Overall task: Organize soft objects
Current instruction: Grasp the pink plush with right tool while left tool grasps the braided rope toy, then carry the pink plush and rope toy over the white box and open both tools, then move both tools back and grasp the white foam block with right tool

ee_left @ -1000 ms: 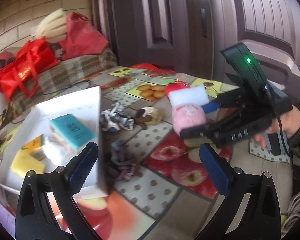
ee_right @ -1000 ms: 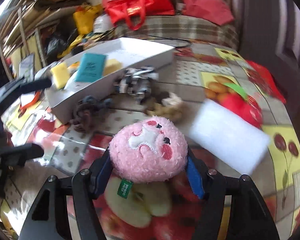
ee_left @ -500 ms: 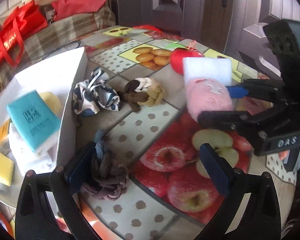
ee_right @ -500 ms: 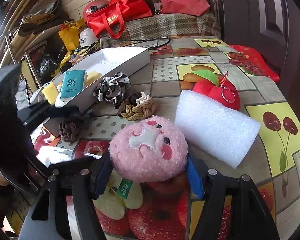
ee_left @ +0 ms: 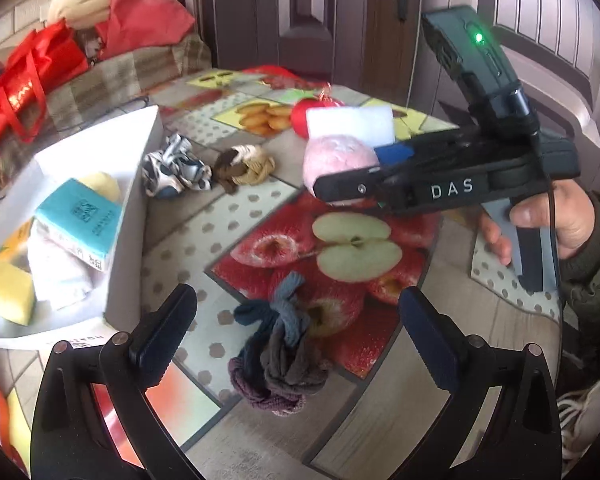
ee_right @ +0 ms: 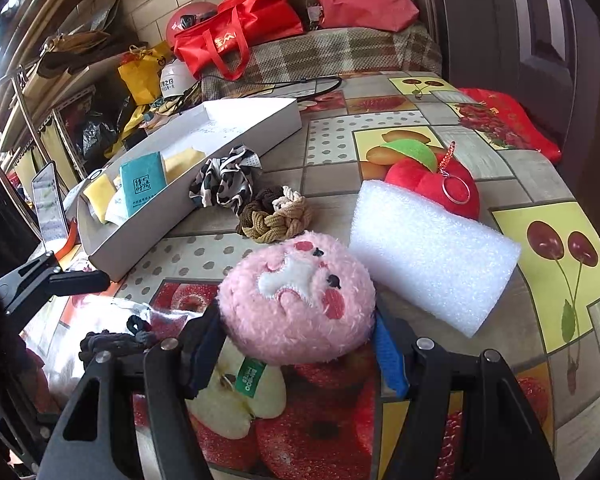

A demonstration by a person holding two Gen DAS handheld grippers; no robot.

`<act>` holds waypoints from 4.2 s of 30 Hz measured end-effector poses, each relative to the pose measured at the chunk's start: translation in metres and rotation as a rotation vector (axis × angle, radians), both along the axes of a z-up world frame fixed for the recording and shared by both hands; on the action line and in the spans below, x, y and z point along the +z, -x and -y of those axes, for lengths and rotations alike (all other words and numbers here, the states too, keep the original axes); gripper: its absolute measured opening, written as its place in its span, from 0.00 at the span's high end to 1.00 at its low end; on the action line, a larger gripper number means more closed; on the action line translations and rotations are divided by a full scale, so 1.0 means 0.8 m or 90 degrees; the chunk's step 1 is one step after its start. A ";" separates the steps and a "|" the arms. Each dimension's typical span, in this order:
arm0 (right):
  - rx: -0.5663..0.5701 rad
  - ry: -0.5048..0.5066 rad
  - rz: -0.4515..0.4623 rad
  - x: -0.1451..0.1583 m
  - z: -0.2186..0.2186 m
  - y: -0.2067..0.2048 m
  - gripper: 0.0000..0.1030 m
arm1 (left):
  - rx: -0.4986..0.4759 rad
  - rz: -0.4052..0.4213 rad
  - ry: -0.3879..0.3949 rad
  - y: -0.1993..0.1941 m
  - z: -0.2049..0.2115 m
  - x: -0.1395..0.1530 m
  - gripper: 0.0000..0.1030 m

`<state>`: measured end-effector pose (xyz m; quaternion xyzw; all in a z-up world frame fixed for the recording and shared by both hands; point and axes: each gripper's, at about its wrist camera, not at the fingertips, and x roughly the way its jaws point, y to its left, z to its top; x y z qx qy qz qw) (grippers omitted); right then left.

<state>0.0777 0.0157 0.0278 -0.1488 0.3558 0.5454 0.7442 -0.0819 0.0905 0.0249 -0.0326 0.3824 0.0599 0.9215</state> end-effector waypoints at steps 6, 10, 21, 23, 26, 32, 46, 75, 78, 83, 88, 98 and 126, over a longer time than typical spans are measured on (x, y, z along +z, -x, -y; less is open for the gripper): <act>-0.006 0.009 0.001 -0.001 -0.002 -0.002 0.33 | -0.012 -0.077 -0.030 -0.008 0.013 -0.021 0.08; -0.006 0.010 0.004 -0.002 -0.002 -0.002 0.33 | -0.008 -0.070 -0.012 0.002 0.003 -0.020 0.40; -0.023 -0.097 0.108 0.029 0.032 0.030 0.35 | 0.003 0.111 -0.047 0.056 -0.005 0.022 0.75; -0.037 -0.131 0.130 0.038 0.039 0.035 0.35 | 0.047 0.211 -0.103 0.086 -0.010 0.038 0.75; -0.041 -0.180 0.144 0.046 0.043 0.041 0.35 | 0.181 0.306 -0.129 0.124 -0.042 0.049 0.75; -0.006 -0.186 0.147 0.044 0.020 0.055 0.35 | 0.336 0.313 -0.103 0.143 -0.103 0.046 0.74; 0.026 -0.190 0.134 0.041 -0.026 0.069 0.35 | 0.381 0.298 -0.126 0.125 -0.127 0.045 0.74; 0.138 -0.060 0.188 0.019 -0.233 0.124 0.35 | 0.480 0.247 -0.063 0.084 -0.238 0.035 0.74; 0.110 -0.066 0.175 0.021 -0.250 0.108 0.35 | 0.486 0.231 -0.034 0.079 -0.252 0.031 0.74; 0.091 -0.083 0.139 0.023 -0.251 0.094 0.35 | 0.507 0.215 -0.003 0.071 -0.269 0.025 0.74; 0.088 -0.087 0.135 0.024 -0.250 0.093 0.35 | 0.500 0.206 -0.021 0.064 -0.264 0.025 0.74; 0.092 -0.096 0.165 0.027 -0.250 0.102 0.13 | 0.513 0.245 -0.111 0.071 -0.237 0.036 0.00; 0.009 -0.186 0.227 0.044 -0.115 0.101 0.13 | 0.479 0.293 -0.141 0.084 -0.201 0.044 0.00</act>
